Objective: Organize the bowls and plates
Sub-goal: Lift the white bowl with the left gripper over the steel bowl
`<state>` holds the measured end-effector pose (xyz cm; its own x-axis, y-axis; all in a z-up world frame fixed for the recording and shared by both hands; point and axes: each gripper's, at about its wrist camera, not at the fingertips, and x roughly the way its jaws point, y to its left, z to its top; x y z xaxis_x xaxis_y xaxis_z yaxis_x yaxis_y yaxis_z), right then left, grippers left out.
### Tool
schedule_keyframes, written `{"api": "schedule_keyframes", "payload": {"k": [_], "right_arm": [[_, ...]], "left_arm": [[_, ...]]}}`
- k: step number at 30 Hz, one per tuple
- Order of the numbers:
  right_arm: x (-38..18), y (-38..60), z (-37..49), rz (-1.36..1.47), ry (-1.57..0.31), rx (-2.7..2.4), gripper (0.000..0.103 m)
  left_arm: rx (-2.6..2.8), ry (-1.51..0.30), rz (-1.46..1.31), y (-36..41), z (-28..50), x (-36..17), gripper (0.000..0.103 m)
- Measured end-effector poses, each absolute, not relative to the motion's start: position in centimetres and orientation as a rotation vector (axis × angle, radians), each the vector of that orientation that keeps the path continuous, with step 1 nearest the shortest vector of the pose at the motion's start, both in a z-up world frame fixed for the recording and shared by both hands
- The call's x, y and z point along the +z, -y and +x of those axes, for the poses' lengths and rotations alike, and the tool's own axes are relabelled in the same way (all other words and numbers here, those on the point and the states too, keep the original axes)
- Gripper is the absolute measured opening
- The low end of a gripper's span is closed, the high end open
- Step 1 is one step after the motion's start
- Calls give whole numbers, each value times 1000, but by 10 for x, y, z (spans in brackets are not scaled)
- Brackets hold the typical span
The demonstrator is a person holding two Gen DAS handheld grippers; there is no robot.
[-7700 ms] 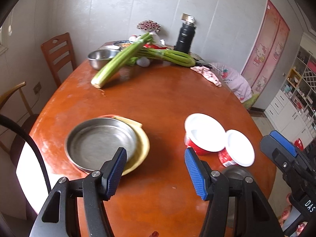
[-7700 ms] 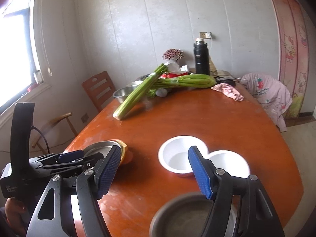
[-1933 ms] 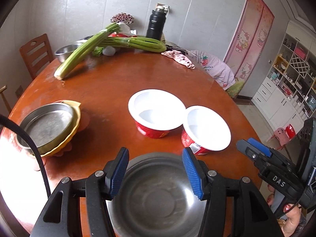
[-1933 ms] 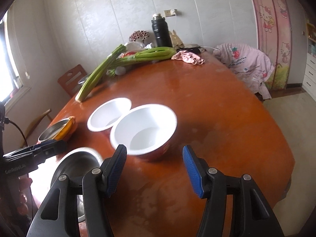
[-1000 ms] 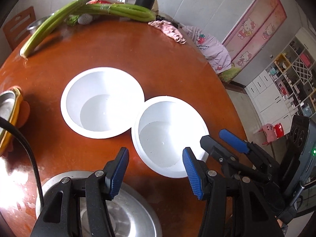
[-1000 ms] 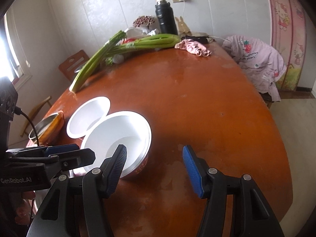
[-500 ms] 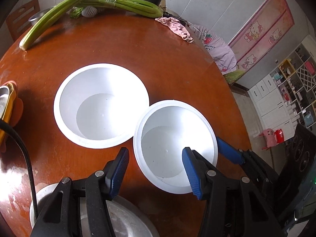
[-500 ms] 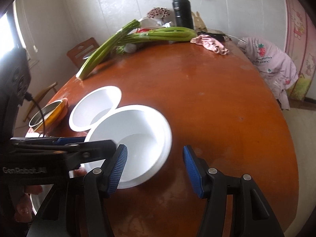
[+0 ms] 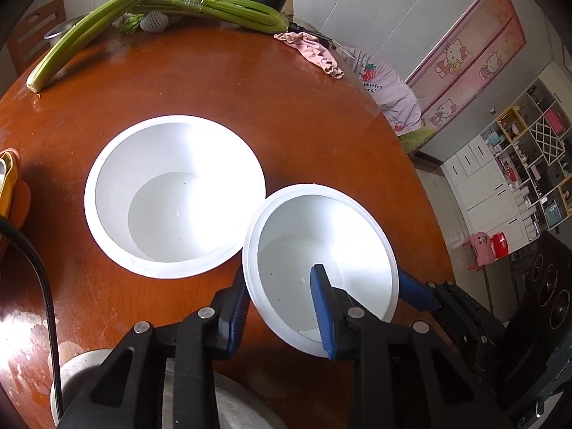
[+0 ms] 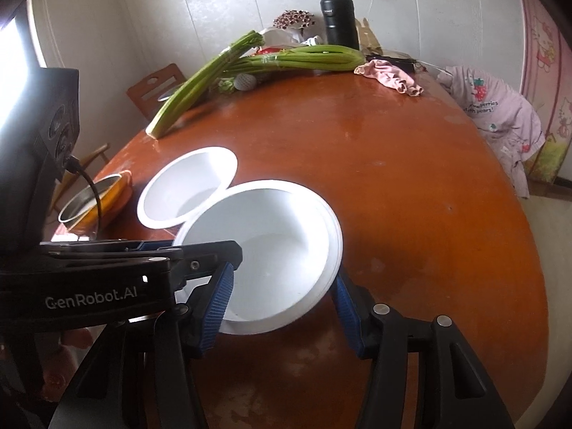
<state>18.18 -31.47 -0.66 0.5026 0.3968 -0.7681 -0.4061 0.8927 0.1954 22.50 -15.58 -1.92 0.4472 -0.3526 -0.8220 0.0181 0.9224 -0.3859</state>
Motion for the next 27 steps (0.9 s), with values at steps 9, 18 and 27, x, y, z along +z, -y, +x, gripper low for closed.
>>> {"api": "schedule_keyframes", "payload": {"k": [9, 18, 27], "right_arm": [[-5, 319, 177, 14, -925, 486, 57], [5, 326, 171, 23, -902, 483, 57], [23, 323, 159, 11, -866, 489, 57]], "left_arm": [[-249, -1099, -342, 161, 224, -22, 33], [-273, -1072, -334, 163, 220, -11, 33], [-288, -1024, -327, 157, 204, 7, 33]]}}
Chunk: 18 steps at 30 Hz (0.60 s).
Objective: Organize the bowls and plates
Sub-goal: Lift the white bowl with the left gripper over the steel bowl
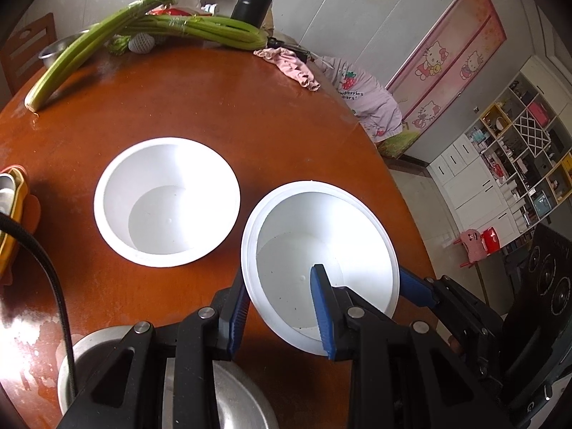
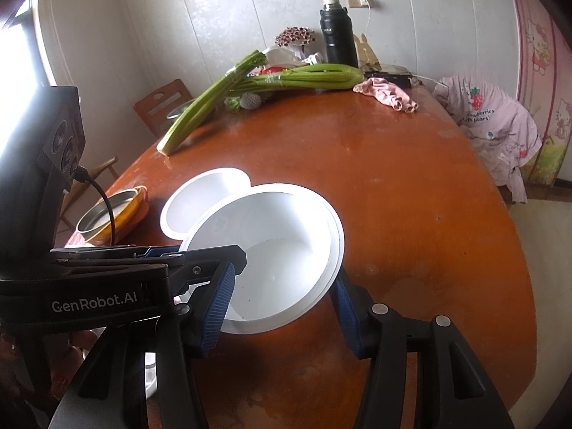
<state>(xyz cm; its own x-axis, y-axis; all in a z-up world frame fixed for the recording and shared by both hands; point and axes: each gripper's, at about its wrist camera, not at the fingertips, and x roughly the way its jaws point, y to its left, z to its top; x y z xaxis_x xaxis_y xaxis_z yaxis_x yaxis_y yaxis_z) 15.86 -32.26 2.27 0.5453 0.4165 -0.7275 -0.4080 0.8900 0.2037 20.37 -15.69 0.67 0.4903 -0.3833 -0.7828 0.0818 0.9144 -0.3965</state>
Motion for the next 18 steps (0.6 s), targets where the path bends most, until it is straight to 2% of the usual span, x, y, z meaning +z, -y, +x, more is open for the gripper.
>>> {"api": "schedule_keyframes", "payload": {"k": [18], "right_arm": [[54, 285, 121, -47, -794, 520, 57]], "left_arm": [[-266, -917, -330, 121, 158, 38, 33]]}}
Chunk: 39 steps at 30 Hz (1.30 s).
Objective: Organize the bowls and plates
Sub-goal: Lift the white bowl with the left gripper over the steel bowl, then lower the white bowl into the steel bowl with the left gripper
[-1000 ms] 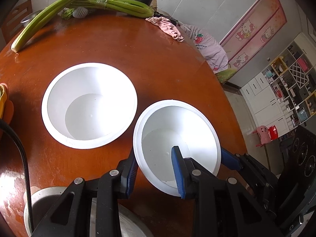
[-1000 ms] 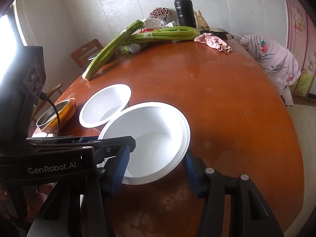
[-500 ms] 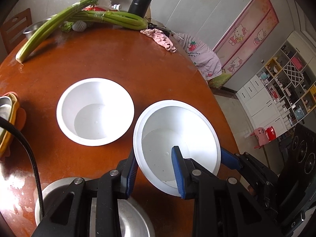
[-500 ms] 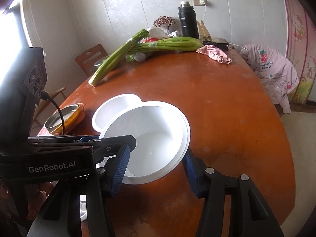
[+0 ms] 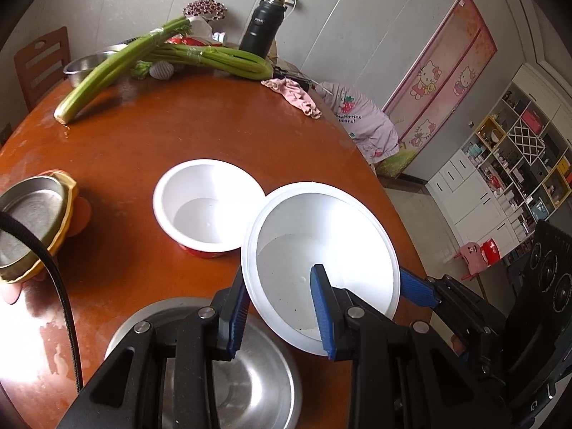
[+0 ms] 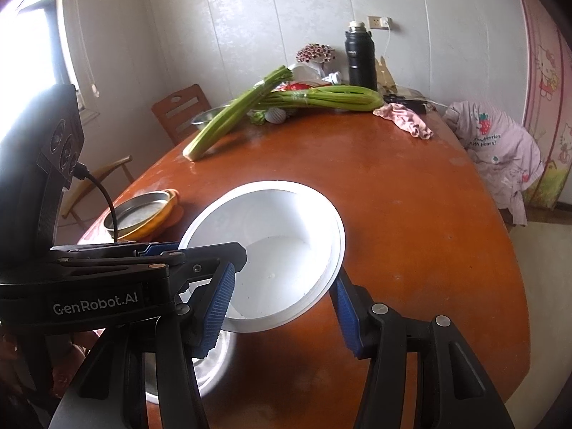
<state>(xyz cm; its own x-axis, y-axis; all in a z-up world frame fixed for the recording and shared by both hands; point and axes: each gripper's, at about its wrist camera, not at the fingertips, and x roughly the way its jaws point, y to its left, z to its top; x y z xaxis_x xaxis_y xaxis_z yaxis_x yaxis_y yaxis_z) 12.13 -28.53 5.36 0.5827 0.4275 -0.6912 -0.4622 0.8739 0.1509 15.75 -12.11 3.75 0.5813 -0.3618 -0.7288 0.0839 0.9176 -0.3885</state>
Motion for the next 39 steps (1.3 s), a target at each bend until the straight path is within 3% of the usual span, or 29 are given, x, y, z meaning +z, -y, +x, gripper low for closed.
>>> {"api": "schedule_keyframes", "payload": {"k": [20, 39], "right_arm": [[63, 242, 83, -94, -753, 573, 56], [43, 218, 61, -114, -792, 588, 56]], "left_arm": [[-208, -848, -320, 85, 110, 50, 33], [-201, -892, -334, 62, 90, 25, 33]]}}
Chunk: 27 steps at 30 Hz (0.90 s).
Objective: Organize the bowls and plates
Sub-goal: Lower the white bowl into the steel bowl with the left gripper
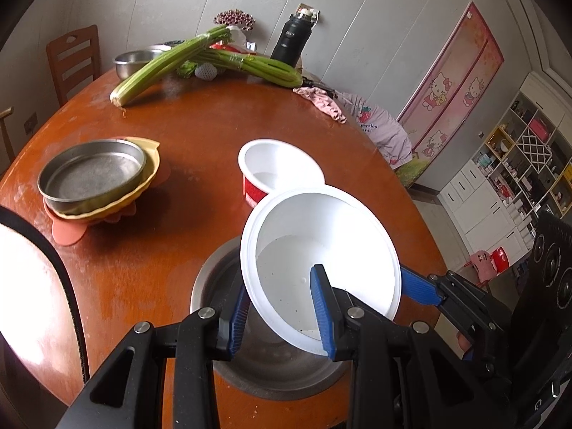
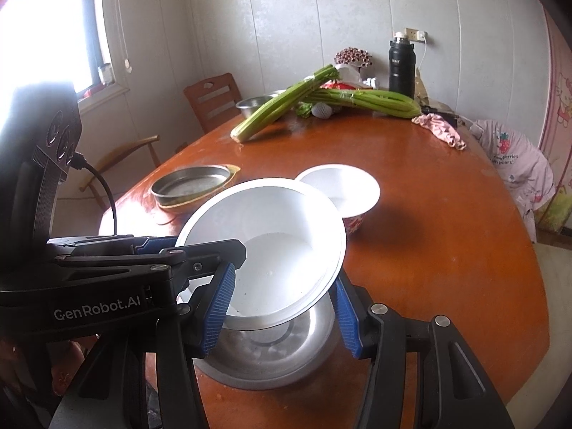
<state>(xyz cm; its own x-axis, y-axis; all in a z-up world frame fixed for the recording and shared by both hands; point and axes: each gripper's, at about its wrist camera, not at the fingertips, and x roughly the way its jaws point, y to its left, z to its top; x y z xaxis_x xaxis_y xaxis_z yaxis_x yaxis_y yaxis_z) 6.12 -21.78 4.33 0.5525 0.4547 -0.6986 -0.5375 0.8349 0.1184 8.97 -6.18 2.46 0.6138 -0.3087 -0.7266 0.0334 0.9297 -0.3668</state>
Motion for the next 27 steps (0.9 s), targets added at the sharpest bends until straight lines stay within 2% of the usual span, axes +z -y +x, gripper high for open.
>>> {"api": "schedule_keyframes", "payload": {"k": [27], "right_arm": [[1, 211, 65, -117, -897, 584, 56]], "left_arm": [[-183, -968, -288, 63, 95, -15, 33]]}}
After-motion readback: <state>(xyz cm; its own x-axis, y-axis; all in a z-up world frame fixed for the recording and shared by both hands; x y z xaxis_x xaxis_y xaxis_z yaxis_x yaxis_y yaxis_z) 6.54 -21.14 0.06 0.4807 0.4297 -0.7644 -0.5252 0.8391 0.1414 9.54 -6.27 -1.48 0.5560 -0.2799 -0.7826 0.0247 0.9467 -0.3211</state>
